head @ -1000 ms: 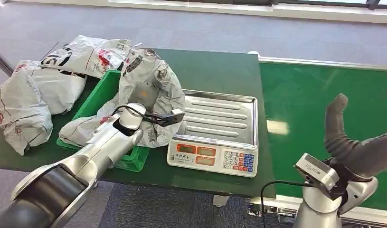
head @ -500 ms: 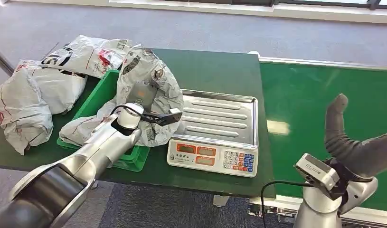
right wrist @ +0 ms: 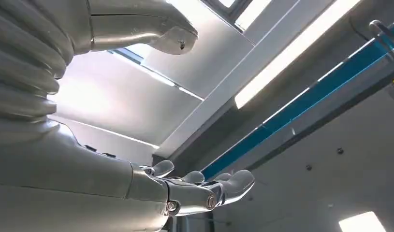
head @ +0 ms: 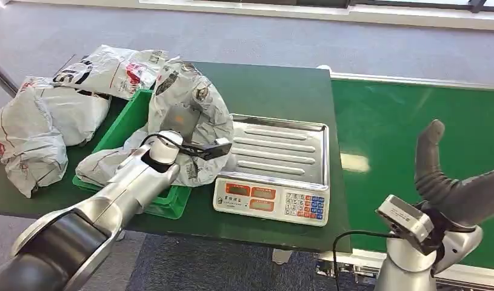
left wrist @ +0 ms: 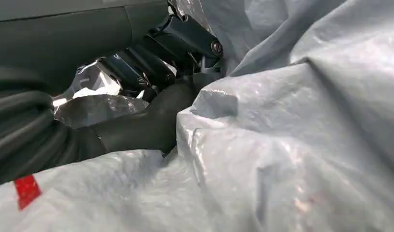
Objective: Moved the parcel from conveyor to table for the left to box.
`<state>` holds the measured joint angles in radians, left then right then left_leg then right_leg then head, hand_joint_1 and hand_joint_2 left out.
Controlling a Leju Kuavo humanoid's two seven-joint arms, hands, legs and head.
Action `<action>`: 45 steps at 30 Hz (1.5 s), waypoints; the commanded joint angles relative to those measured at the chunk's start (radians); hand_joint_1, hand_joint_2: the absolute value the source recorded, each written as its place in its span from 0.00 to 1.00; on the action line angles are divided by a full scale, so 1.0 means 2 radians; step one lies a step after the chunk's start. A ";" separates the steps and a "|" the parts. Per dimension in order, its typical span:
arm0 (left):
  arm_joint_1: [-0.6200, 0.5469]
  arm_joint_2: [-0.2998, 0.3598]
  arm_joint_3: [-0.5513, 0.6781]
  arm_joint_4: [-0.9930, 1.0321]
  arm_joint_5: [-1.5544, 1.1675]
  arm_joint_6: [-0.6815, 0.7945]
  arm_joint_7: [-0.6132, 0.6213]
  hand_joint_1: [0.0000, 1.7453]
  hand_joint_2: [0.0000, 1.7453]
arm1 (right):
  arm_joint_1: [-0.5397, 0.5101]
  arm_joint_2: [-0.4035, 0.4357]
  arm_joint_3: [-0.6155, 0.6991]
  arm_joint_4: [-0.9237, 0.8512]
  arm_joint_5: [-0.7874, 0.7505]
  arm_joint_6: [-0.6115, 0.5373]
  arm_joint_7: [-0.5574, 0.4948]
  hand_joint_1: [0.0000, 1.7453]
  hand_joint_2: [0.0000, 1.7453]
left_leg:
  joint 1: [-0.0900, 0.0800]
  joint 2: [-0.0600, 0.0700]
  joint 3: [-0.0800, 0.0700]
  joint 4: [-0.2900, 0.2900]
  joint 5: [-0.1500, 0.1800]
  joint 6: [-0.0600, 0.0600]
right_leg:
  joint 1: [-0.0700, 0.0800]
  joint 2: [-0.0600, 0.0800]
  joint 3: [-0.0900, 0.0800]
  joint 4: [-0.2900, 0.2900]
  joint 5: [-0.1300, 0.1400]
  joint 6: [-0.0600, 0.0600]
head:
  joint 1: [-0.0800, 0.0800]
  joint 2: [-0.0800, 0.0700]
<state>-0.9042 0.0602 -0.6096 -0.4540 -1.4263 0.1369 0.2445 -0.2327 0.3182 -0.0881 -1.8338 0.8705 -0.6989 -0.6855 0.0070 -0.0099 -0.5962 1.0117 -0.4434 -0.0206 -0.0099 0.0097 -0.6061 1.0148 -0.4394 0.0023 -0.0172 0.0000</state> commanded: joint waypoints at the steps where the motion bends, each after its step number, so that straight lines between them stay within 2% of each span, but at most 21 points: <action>1: -0.010 0.005 0.038 0.024 -0.040 -0.023 0.053 1.00 1.00 | -0.001 0.015 -0.005 0.015 0.004 0.000 0.008 0.00 1.00 | 0.000 0.001 0.001 -0.001 0.000 0.000 | 0.001 0.000 0.001 -0.001 0.000 0.000 | 0.000 0.000; 2: -0.008 0.007 0.043 0.026 -0.048 -0.031 0.073 1.00 1.00 | -0.002 0.015 -0.002 0.016 0.006 0.000 0.011 0.00 1.00 | 0.000 0.001 0.000 0.000 0.000 0.000 | 0.000 0.000 0.000 0.000 0.000 0.000 | 0.000 0.000; 3: 0.007 0.070 0.100 -0.028 -0.072 0.088 0.223 0.00 0.00 | 0.000 0.015 0.004 0.012 0.017 0.000 0.031 0.00 1.00 | 0.000 0.001 0.001 -0.001 0.000 0.000 | 0.000 0.001 0.001 -0.001 0.000 0.000 | 0.000 0.000; 4: 0.023 0.077 0.113 -0.046 -0.072 0.123 0.227 0.00 0.00 | 0.004 0.015 0.008 0.005 0.022 0.000 0.037 0.00 1.00 | 0.000 0.002 0.001 -0.001 0.000 0.000 | 0.000 0.001 0.000 -0.001 0.000 0.000 | 0.000 0.000; 6: 0.026 0.079 0.118 -0.050 -0.072 0.127 0.227 0.00 0.00 | 0.005 0.015 0.008 0.004 0.022 0.000 0.037 0.00 1.00 | 0.000 0.007 0.002 -0.002 -0.001 0.000 | 0.000 0.006 0.000 -0.001 0.001 -0.001 | 0.000 0.000; 7: 0.026 0.079 0.118 -0.050 -0.072 0.127 0.227 0.00 0.00 | 0.005 0.015 0.008 0.004 0.022 0.000 0.037 0.00 1.00 | 0.000 0.004 0.000 -0.001 0.000 0.000 | 0.000 0.003 0.000 0.000 0.001 -0.001 | 0.000 0.000; 9: 0.026 0.079 0.118 -0.050 -0.072 0.127 0.227 0.00 0.00 | 0.005 0.015 0.008 0.004 0.022 0.000 0.037 0.00 1.00 | 0.001 0.007 0.001 -0.001 -0.001 -0.001 | 0.001 0.006 -0.002 0.000 0.001 -0.002 | 0.000 0.000; 14: 0.026 0.079 0.118 -0.050 -0.072 0.127 0.227 0.00 0.00 | 0.005 0.015 0.008 0.004 0.022 0.000 0.037 0.00 1.00 | 0.001 0.001 0.000 -0.002 0.001 0.000 | 0.001 0.000 -0.001 -0.001 0.001 -0.002 | 0.000 0.000; 16: 0.040 0.086 0.136 -0.085 -0.072 0.149 0.227 0.00 0.00 | 0.010 0.015 0.007 0.000 0.020 0.000 0.035 0.00 1.00 | 0.001 0.001 -0.001 -0.001 0.001 -0.001 | 0.001 0.000 -0.002 0.000 0.001 -0.002 | 0.000 0.000; 19: 0.072 0.076 0.171 -0.145 -0.072 0.228 0.227 0.00 0.00 | 0.017 0.015 -0.001 -0.005 0.013 0.000 0.024 0.00 1.00 | 0.001 0.002 -0.001 -0.001 0.001 -0.001 | 0.001 0.001 -0.001 -0.001 0.001 -0.002 | 0.000 0.000; 26: 0.089 0.080 0.185 -0.203 -0.072 0.246 0.221 0.00 0.00 | 0.026 0.015 -0.007 -0.015 0.001 0.000 0.018 0.00 1.00 | 0.001 0.001 -0.001 -0.001 0.001 -0.001 | 0.001 0.000 -0.001 -0.001 0.001 -0.002 | 0.000 0.000; 27: 0.107 0.053 0.229 -0.244 -0.061 0.281 0.173 0.00 0.00 | 0.029 0.015 -0.011 -0.022 -0.001 0.000 0.018 0.00 1.00 | 0.001 0.001 0.000 -0.002 0.001 -0.001 | 0.001 0.000 -0.001 -0.001 0.001 -0.002 | 0.000 0.000; 28: 0.129 0.013 0.299 -0.305 -0.003 0.281 0.068 0.00 0.00 | 0.035 0.015 -0.016 -0.028 -0.005 0.000 0.013 0.00 1.00 | 0.001 0.001 0.000 -0.002 0.001 -0.001 | 0.001 -0.001 -0.001 -0.002 0.001 -0.002 | 0.000 0.000; 29: 0.134 -0.010 0.325 -0.326 0.029 0.281 0.023 0.00 0.00 | 0.038 0.015 -0.019 -0.029 -0.007 0.000 0.009 0.00 1.00 | 0.001 0.000 -0.001 -0.001 0.001 -0.001 | 0.001 -0.001 -0.002 -0.001 0.001 -0.002 | 0.000 0.000; 30: 0.132 -0.048 0.368 -0.325 0.125 0.281 -0.082 0.00 0.00 | 0.044 0.015 -0.025 -0.032 -0.016 0.000 -0.001 0.00 1.00 | 0.001 -0.001 0.000 -0.003 0.002 -0.001 | 0.001 -0.003 0.000 -0.003 0.001 -0.002 | 0.000 0.000; 31: 0.123 -0.067 0.378 -0.298 0.214 0.278 -0.142 0.00 0.00 | 0.048 0.015 -0.029 -0.034 -0.020 0.000 -0.006 0.00 1.00 | 0.001 -0.001 -0.002 -0.001 0.002 -0.001 | 0.001 -0.003 -0.002 -0.001 0.001 -0.002 | 0.000 0.000; 33: 0.123 -0.075 0.381 -0.311 0.224 0.281 -0.164 0.00 0.00 | 0.048 0.015 -0.024 -0.034 -0.019 0.000 -0.006 0.00 1.00 | 0.001 -0.004 -0.001 -0.001 0.002 -0.001 | 0.001 -0.005 -0.001 -0.002 0.000 -0.002 | 0.000 0.000; 35: 0.128 -0.081 0.389 -0.314 0.283 0.273 -0.202 0.00 0.00 | 0.044 0.015 -0.024 -0.030 -0.017 0.000 -0.006 0.00 1.00 | 0.001 -0.002 -0.002 -0.001 0.001 -0.001 | 0.001 -0.003 -0.001 -0.001 0.001 -0.002 | 0.000 0.000; 39: 0.128 -0.081 0.389 -0.314 0.283 0.273 -0.202 0.00 0.00 | 0.044 0.015 -0.024 -0.030 -0.017 0.000 -0.006 0.00 1.00 | 0.000 0.003 -0.001 -0.001 0.001 -0.001 | 0.000 0.002 -0.003 -0.001 0.002 -0.002 | 0.000 0.000; 45: 0.128 -0.081 0.389 -0.314 0.283 0.273 -0.202 0.00 0.00 | 0.044 0.015 -0.024 -0.030 -0.017 0.000 -0.006 0.00 1.00 | 0.001 0.002 -0.001 -0.001 0.001 -0.001 | 0.000 0.001 -0.002 -0.001 0.002 -0.002 | 0.000 0.000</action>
<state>-0.6324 -0.0534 0.0904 -1.0956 -0.8625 0.6897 -0.1598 -0.2018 0.3178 -0.1099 -1.8875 0.8392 -0.6989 -0.6958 0.0073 -0.0046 -0.6008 1.0111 -0.4413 -0.0229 -0.0106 0.0148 -0.6146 1.0151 -0.4355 -0.0009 -0.0175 0.0000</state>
